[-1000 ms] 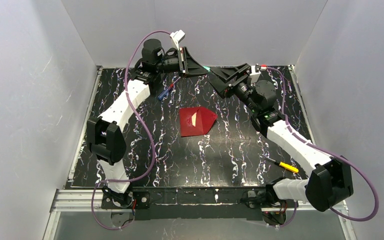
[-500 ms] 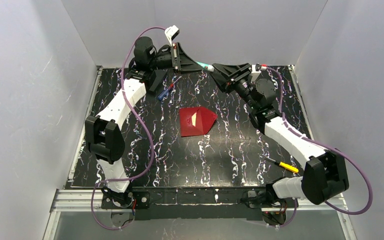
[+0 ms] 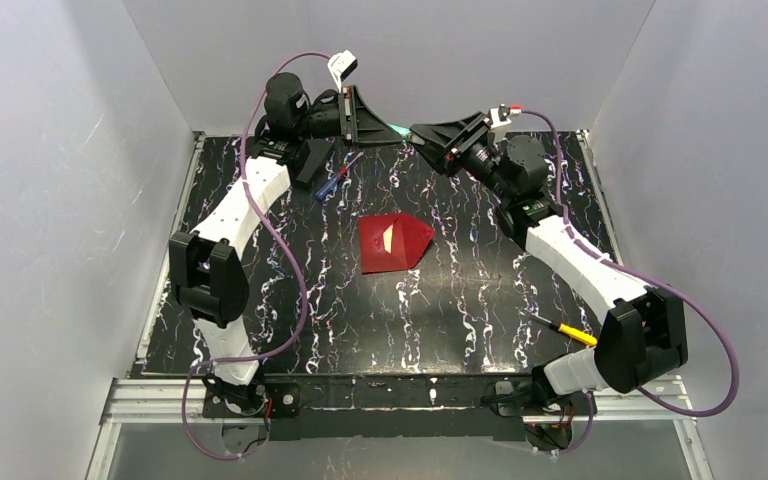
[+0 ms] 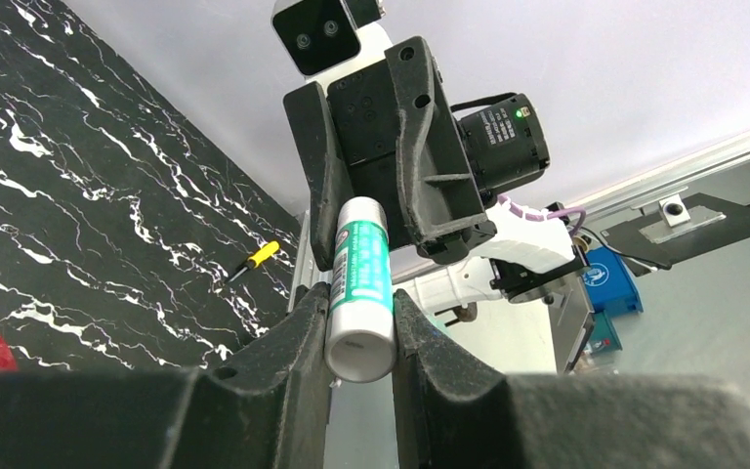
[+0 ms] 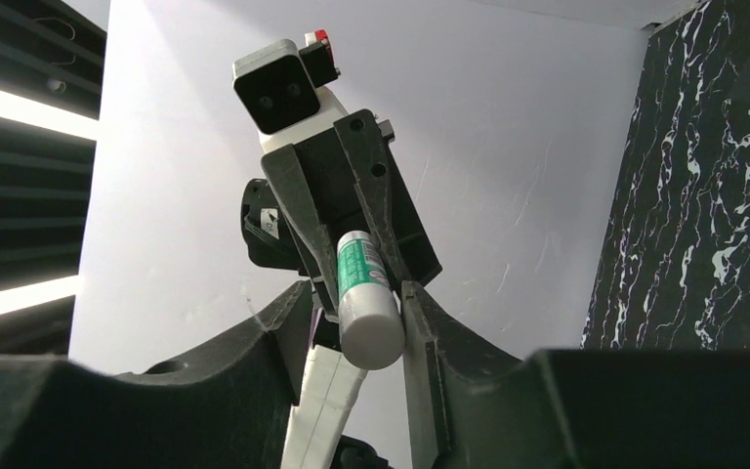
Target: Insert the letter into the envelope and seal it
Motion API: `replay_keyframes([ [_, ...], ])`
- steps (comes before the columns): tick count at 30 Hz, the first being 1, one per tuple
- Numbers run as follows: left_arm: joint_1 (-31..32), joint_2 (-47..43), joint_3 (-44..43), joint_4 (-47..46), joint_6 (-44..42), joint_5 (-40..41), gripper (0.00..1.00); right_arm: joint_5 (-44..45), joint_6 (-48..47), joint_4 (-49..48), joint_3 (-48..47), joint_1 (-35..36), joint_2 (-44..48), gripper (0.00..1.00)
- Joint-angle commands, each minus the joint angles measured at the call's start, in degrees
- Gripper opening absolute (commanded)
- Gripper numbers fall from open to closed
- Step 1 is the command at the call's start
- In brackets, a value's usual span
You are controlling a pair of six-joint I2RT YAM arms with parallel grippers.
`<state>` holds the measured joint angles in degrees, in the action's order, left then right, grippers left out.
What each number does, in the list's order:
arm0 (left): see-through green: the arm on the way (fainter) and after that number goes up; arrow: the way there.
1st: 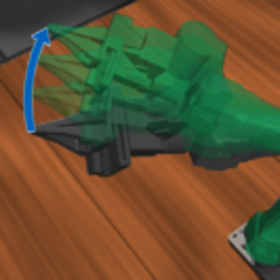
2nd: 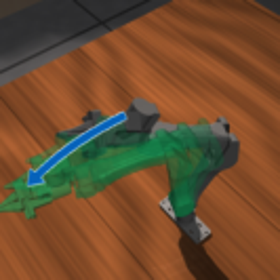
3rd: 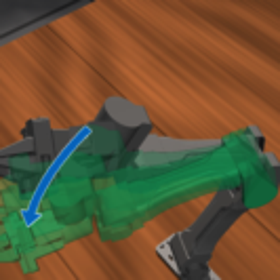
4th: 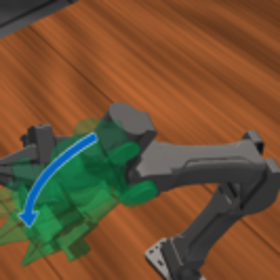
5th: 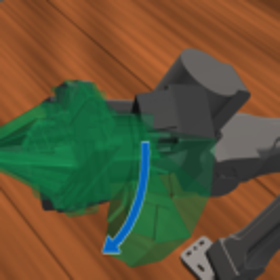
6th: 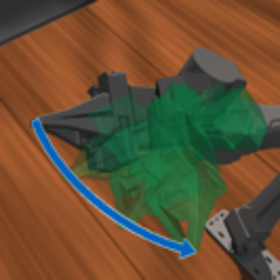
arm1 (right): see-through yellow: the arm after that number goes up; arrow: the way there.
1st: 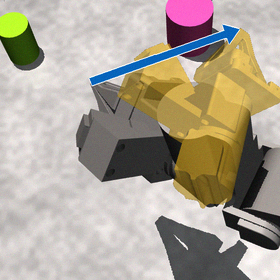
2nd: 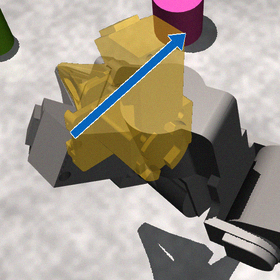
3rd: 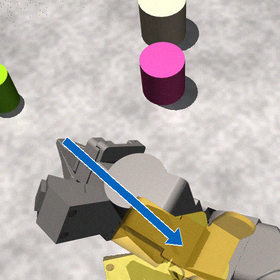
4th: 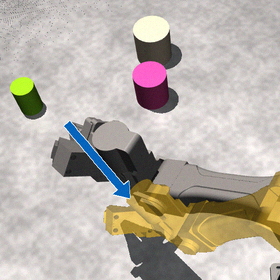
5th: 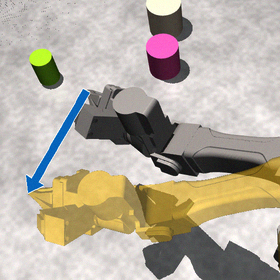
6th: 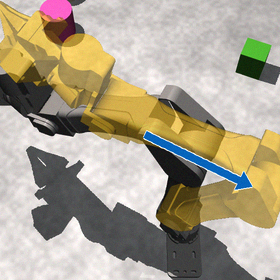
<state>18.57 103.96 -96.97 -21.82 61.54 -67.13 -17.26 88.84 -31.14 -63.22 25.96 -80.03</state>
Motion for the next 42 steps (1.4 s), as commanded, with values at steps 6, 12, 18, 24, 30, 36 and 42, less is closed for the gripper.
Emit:
replay_keyframes([
  [6, 0.1, -1.1, 0.7, -0.7, 0.3, -1.3, 0.10, -3.8, -4.6, 0.9, -4.6, -0.2, 0.1, 0.09],
  [12, 0.1, -1.7, 2.2, -0.8, -0.1, 0.0, 0.43, -5.3, -7.6, 4.4, -5.4, -0.4, 0.1, 0.01],
  [18, 0.1, -1.5, 2.5, -0.7, 0.0, 0.2, 0.46, -6.6, -7.6, 4.7, -5.6, -0.4, -1.1, 0.01],
  [24, 0.2, -1.6, 2.9, -0.7, 0.3, -1.4, 0.27, -7.2, -7.2, 4.4, -5.3, -0.4, -2.0, 0.01],
  [30, 0.2, -3.5, 5.9, -0.7, -1.0, -3.9, 0.33, -6.1, -7.2, 2.9, -4.8, -0.5, -2.4, 0.01],
  [36, 0.2, -3.9, 7.0, -0.7, -1.3, -3.7, 0.37, -6.9, -6.6, 2.7, -4.9, -0.5, -3.2, 0.01],
  [42, 0.2, -3.3, 5.1, -0.8, -0.5, -2.8, 0.45, -8.8, -7.4, 4.4, -5.5, -0.5, -3.7, 0.01],
])
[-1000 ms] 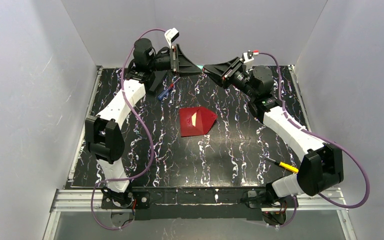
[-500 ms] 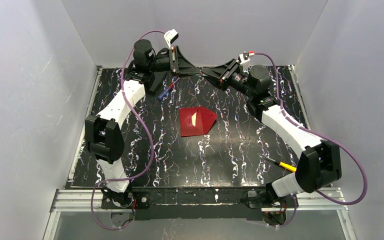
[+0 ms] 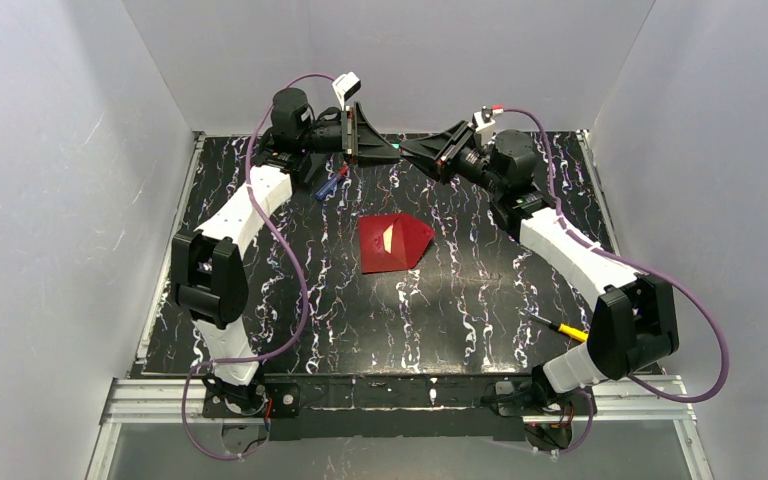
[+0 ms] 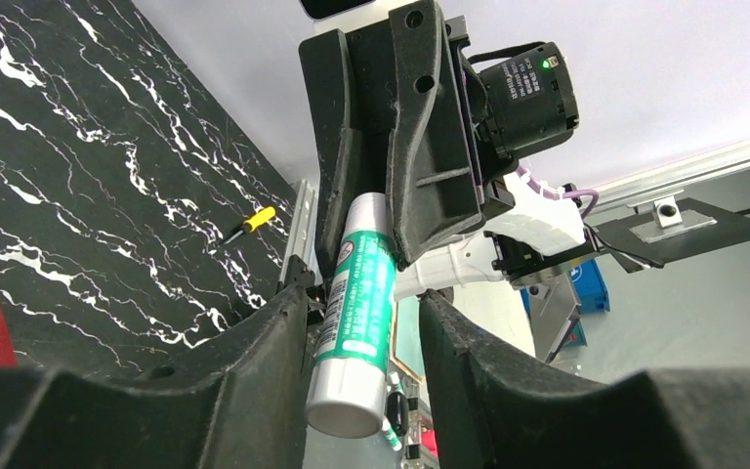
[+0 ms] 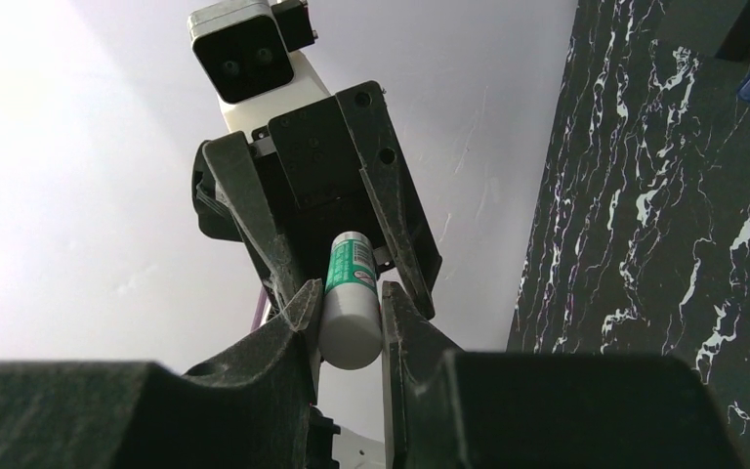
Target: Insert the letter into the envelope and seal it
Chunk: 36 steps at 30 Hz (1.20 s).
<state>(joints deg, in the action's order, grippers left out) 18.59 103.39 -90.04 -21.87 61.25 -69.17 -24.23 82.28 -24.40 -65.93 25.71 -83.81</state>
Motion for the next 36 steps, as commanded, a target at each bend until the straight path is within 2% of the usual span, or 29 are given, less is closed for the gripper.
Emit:
replay_keyframes([
  [1, 0.1, -2.7, -2.1, -0.7, -0.2, -0.7, 0.46, -2.1, -0.8, -2.2, -2.9, -0.2, -0.1, 0.01],
  [3, 0.2, -2.4, -2.3, -0.7, -0.2, -0.8, 0.45, -2.2, -0.9, -2.0, -2.7, -0.2, 0.1, 0.01],
  [7, 0.0, -2.1, -2.1, -0.7, 0.2, -0.6, 0.34, -2.8, -1.0, -1.6, -3.0, -0.2, -0.2, 0.01],
  [10, 0.1, -2.1, -2.0, -0.7, 0.5, -0.6, 0.21, -3.2, -1.2, -1.4, -3.1, -0.2, -0.4, 0.01],
  [13, 0.1, -1.9, -2.1, -0.7, 0.4, -1.1, 0.00, -3.9, -2.0, -0.8, -3.5, -0.3, -0.7, 0.01],
  [17, -0.5, -2.5, -1.8, -0.7, -0.5, -1.6, 0.00, -6.8, -4.8, -0.4, -4.3, -1.4, -0.9, 0.01],
  [22, -2.2, -2.8, -0.7, -0.7, 0.2, -3.1, 0.00, -16.9, -6.0, -8.1, -3.3, -5.1, -1.4, 0.01],
  [28, -3.7, -3.3, 0.9, -0.7, 0.9, -5.0, 0.00, -28.2, -10.9, -9.2, -4.1, -6.6, -2.7, 0.01],
  [32, -4.5, -3.1, 2.1, -1.4, 2.8, -6.0, 0.00, -32.2, -11.8, -13.4, -3.5, -7.4, -3.0, 0.01],
  [36, -5.6, -4.1, 4.1, -2.7, 4.6, -7.0, 0.00, -36.4, -16.3, -13.2, -4.8, -8.8, -3.0, 0.01],
])
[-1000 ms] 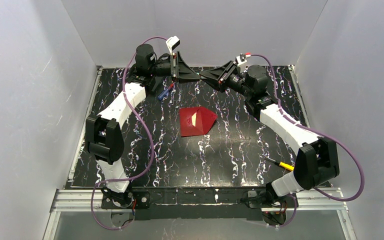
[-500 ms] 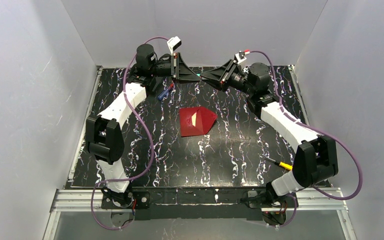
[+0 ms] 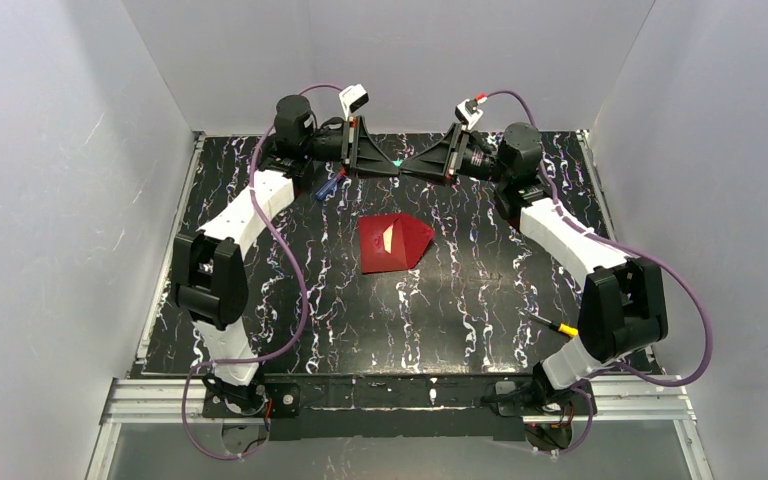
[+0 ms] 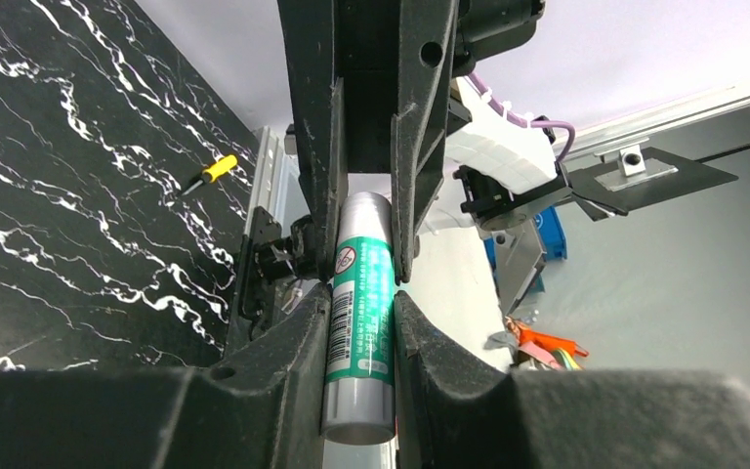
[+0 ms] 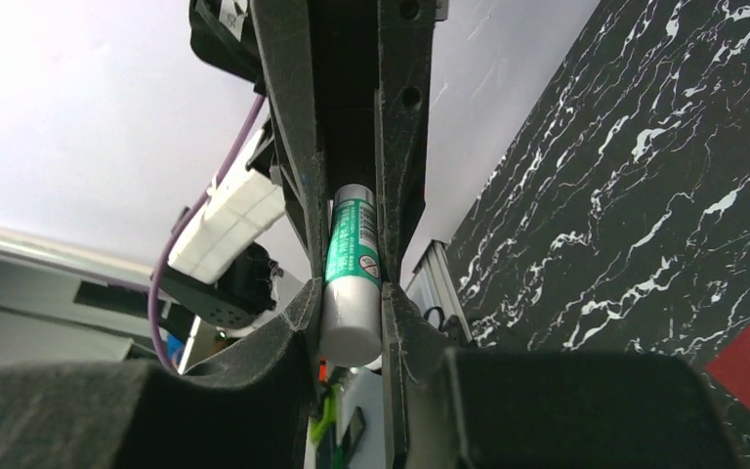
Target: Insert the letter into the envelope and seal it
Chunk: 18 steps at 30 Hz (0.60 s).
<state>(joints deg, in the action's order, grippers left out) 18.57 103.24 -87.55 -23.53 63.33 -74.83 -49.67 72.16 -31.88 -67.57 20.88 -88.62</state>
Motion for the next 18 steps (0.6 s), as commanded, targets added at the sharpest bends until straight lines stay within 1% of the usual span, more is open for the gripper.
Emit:
replay_keyframes([
  [1, -5.8, -4.1, 1.9, -1.2, 3.3, -1.6, 0.00, -12.2, -7.2, -6.3, -3.6, -4.1, 1.9, 0.01],
  [4, -6.1, -4.2, 2.1, -1.8, 5.3, -2.6, 0.00, -15.8, -11.3, -6.0, -4.5, -4.1, 2.1, 0.01],
  [7, -6.9, -3.9, 2.4, -1.9, 7.5, -3.0, 0.00, -18.4, -17.8, -3.1, -4.7, -4.1, 3.2, 0.01],
  [9, -7.7, -3.7, 2.6, -2.3, 8.7, -3.0, 0.00, -18.8, -29.1, 6.4, -5.2, -4.2, 4.6, 0.01],
  [10, -8.0, -3.7, 2.7, -2.5, 9.0, -3.1, 0.00, -18.4, -36.4, 13.7, -6.2, -4.3, 5.0, 0.01],
  [11, -8.2, -3.9, 2.8, -2.7, 9.0, -3.0, 0.00, -17.0, -41.7, 21.7, -7.8, -4.3, 4.9, 0.01],
  [12, -8.1, -3.8, 2.8, -2.8, 8.9, -2.8, 0.00, -15.7, -44.1, 27.2, -9.1, -4.2, 4.4, 0.01],
  [13, -8.0, -3.8, 2.7, -2.9, 9.0, -2.6, 0.00, -14.7, -45.8, 29.0, -10.0, -4.2, 3.7, 0.01],
  [14, -8.0, -3.8, 2.8, -2.9, 9.0, -2.1, 0.00, -11.1, -48.4, 36.1, -11.3, -4.4, 3.0, 0.01],
  [16, -8.1, -3.5, 3.3, -3.0, 9.2, -1.5, 0.00, -2.7, -56.8, 49.3, -14.8, -4.4, 1.4, 0.01],
  [18, -8.2, -3.6, 4.4, -3.1, 8.8, -0.6, 0.00, 10.0, -59.9, 58.6, -16.9, -4.4, -0.2, 0.01],
])
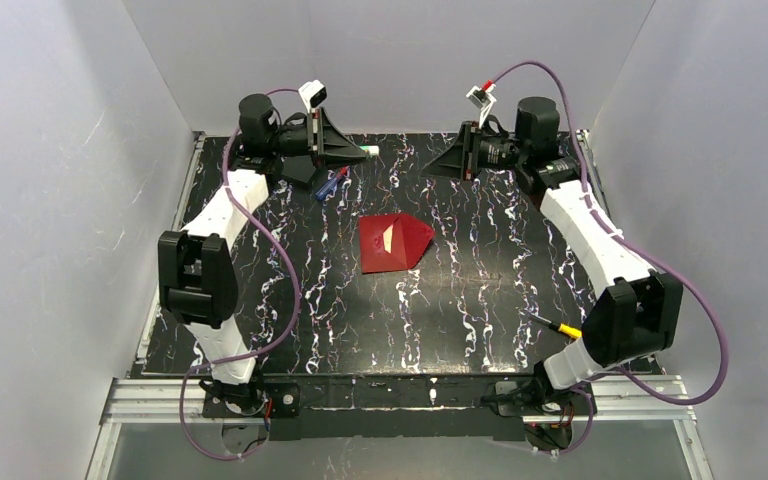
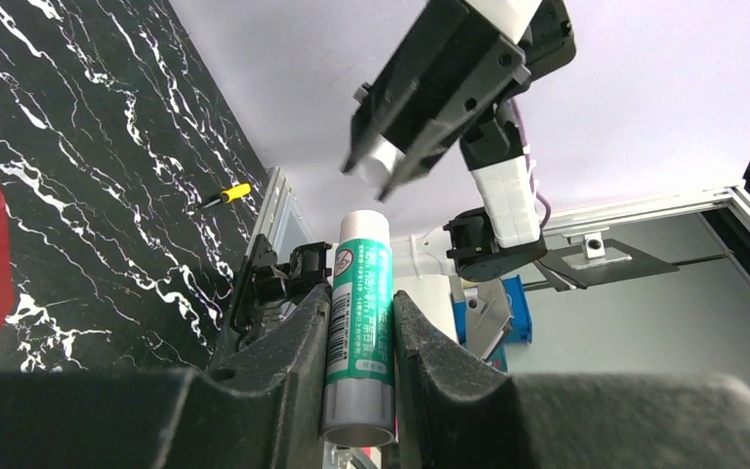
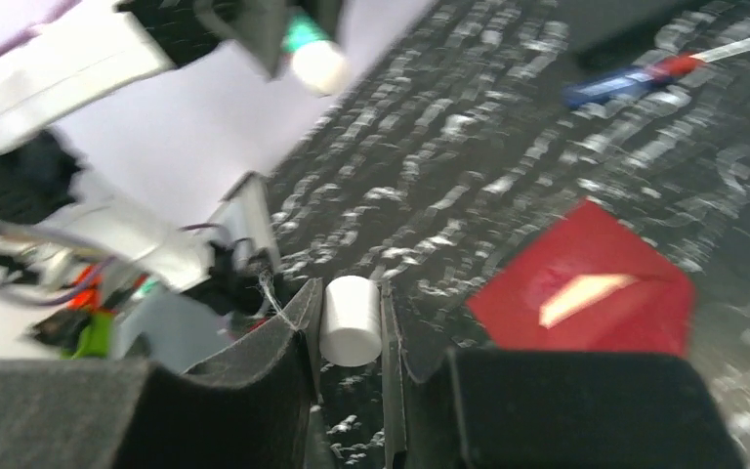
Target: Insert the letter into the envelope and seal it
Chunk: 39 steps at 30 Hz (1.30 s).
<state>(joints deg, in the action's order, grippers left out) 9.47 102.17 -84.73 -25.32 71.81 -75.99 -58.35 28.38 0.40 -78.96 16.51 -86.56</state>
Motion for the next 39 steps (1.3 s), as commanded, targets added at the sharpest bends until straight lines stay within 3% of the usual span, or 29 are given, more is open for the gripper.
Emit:
replay_keyframes([
  [1, 1.0, -2.7, 2.3, -1.2, 0.1, 1.1, 0.00, 25.2, -17.1, 30.7, -5.8, -0.1, -3.0, 0.01],
  [7, 1.2, -4.2, 8.6, -1.3, -2.4, 4.5, 0.00, 52.4, -11.6, 37.3, 5.5, 0.1, -1.4, 0.01],
  [11, 1.7, -5.7, 12.0, 2.4, -7.2, 7.3, 0.00, 60.4, -11.0, 39.6, 11.3, 0.2, -2.5, 0.01],
  [14, 2.5, -7.3, 12.1, 14.0, -17.7, 12.2, 0.00, 61.8, -12.0, 39.3, 13.9, 0.3, -5.1, 0.03],
  [17, 5.6, -7.3, 7.0, 38.3, -35.5, 22.6, 0.00, 62.8, -12.3, 37.1, 15.9, 0.3, -7.5, 0.05],
  [19, 7.4, -6.1, 4.3, 47.5, -42.0, 25.6, 0.00, 63.0, -12.3, 35.4, 16.4, 0.3, -8.8, 0.05],
  [26, 9.3, -5.9, 8.1, 49.2, -42.9, 27.5, 0.00, 65.6, -11.7, 31.8, 18.3, 0.4, -11.8, 0.13],
  [33, 10.2, -5.2, 8.1, 52.3, -44.8, 29.0, 0.00, 67.6, -11.7, 31.9, 18.4, 1.0, -13.4, 0.41],
  [39, 10.2, -4.3, 7.2, 54.3, -46.1, 29.3, 0.00, 67.4, -11.7, 32.5, 17.9, 1.2, -13.7, 0.49],
])
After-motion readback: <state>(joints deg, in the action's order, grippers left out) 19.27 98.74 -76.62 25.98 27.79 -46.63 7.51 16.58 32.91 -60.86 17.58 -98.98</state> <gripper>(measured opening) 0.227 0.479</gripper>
